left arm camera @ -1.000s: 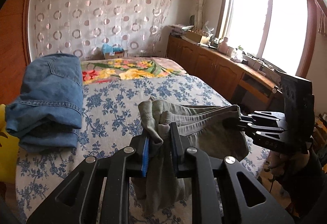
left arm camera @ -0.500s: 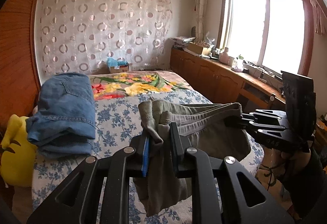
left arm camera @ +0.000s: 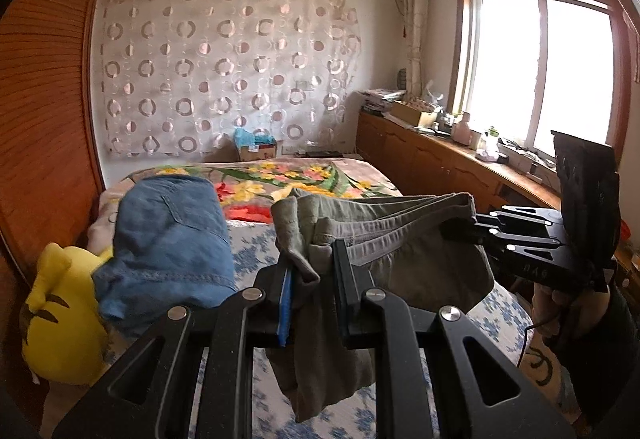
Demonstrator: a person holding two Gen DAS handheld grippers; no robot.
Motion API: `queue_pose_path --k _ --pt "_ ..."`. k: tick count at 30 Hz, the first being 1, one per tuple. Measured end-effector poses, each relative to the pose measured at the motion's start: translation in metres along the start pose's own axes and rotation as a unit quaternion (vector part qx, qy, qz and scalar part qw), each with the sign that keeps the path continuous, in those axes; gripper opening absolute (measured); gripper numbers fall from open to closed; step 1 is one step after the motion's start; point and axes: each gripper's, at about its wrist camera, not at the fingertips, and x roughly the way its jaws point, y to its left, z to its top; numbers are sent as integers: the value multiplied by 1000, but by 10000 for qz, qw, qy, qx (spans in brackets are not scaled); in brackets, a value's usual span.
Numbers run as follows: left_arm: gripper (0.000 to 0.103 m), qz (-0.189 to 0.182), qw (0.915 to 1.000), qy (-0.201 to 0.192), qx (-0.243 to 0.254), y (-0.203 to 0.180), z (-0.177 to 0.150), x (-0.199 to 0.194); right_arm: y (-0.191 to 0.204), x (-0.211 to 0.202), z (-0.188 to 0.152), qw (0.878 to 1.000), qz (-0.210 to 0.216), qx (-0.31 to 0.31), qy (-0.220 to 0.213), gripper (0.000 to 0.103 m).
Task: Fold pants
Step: 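Lift the folded grey-green pants with both grippers and carry them toward the blue jeans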
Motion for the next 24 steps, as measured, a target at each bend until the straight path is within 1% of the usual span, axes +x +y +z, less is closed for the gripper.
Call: queue_pose_path --k 5,17,24 --pt "19 154 9999 -32 -18 19 9 9 -8 35 22 9999 108 -113 -58 14" --pt "19 607 9978 -46 -280 73 20 40 -30 131 55 9985 371 -395 -93 14" --pt "19 913 9943 -133 -540 96 18 45 -33 168 72 9960 583 -640 -203 14"
